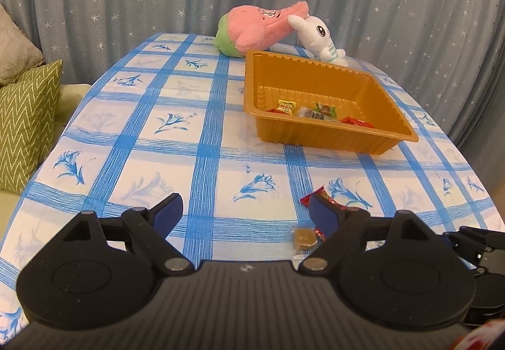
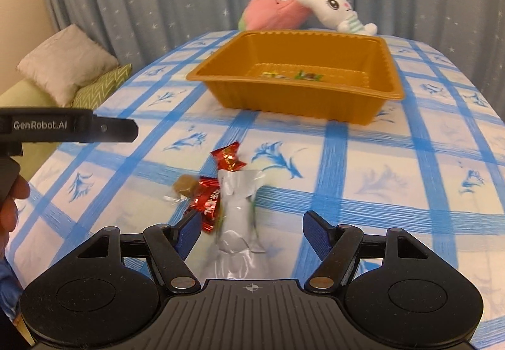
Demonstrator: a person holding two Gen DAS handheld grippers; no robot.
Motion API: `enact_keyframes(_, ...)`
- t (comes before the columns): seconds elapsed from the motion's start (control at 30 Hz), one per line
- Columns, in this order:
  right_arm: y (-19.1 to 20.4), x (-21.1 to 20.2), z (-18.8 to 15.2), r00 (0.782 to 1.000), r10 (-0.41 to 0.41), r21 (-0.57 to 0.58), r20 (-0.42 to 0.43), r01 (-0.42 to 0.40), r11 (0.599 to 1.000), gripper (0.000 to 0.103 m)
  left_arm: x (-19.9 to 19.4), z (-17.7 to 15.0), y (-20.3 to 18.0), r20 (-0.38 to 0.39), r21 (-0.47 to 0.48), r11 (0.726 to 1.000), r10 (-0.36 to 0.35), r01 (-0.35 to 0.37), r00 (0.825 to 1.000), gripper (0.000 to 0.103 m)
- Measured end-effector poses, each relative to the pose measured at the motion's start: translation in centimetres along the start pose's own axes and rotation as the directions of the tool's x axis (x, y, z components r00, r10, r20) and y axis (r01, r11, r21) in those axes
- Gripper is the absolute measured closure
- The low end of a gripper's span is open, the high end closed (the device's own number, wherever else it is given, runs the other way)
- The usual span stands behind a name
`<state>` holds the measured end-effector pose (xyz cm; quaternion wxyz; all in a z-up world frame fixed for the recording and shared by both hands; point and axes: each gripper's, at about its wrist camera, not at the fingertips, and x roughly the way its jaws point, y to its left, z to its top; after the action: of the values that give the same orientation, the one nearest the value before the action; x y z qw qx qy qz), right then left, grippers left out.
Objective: Organize snacks
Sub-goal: 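Withdraw both tools from the tray toward the remaining snacks, then grasp the white plastic packet with the right tool while the left tool grasps the brown caramel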
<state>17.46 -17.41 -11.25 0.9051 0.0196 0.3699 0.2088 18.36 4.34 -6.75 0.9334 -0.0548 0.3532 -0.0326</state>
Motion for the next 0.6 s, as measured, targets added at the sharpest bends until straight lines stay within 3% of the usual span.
enact_keyframes(0.07, 0.2, 0.6, -0.1, 1.0, -0.002, -0.016, -0.017, 0.001, 1.0, 0.046, 0.1, 0.0, 0.1, -0.002, -0.002, 1.0, -0.005, 0.005, 1.0, 0.018)
enact_keyframes(0.6, 1.0, 2.9, -0.1, 0.999, -0.028, -0.072, -0.033, 0.026, 0.997, 0.069, 1.2, -0.5, -0.6, -0.034, 0.029, 1.0, -0.01, 0.011, 0.999, 0.018)
